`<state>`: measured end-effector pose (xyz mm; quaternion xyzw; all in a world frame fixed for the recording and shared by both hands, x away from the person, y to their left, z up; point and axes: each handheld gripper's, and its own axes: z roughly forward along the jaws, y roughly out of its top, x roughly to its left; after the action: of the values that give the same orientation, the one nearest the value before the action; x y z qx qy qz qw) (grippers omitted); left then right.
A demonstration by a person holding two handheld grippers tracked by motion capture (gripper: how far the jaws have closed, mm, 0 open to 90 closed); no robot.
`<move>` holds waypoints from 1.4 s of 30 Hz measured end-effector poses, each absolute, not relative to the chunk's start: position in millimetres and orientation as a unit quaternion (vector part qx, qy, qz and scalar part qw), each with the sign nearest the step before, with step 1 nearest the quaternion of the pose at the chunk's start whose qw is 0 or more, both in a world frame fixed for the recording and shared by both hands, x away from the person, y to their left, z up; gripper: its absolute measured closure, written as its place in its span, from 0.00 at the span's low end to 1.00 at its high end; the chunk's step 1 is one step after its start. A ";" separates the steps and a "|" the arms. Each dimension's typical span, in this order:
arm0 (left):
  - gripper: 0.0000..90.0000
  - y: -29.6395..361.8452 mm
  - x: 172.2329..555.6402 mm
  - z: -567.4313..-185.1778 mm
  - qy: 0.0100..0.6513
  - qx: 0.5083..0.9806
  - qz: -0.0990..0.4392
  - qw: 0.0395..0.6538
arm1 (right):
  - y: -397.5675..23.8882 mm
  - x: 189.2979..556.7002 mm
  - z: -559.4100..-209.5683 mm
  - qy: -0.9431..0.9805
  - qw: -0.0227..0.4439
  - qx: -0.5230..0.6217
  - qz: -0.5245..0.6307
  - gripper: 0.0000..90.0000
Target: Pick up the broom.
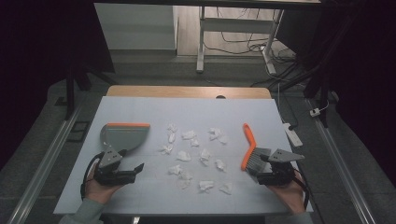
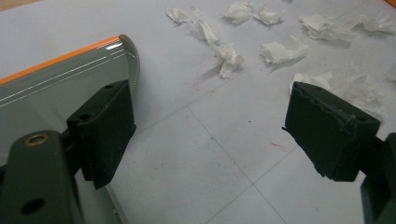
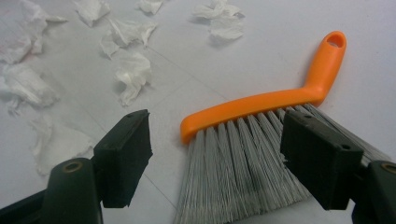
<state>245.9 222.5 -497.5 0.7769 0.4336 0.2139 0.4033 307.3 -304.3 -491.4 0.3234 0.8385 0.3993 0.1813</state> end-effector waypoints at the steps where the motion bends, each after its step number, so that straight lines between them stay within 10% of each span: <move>1: 0.18 222.3 246.4 -497.6 0.434 0.777 0.215 0.402 | -304.1 307.5 -491.5 0.841 0.181 0.322 0.396 0.27; 42: 0.18 221.7 247.4 -505.7 0.433 0.783 0.206 0.396 | -270.9 325.7 -435.2 0.842 0.196 0.380 0.330 0.31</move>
<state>247.4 221.7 -505.7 0.7832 0.4325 0.2063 0.3961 325.7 -270.9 -435.2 0.3797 0.8416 0.3303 0.1963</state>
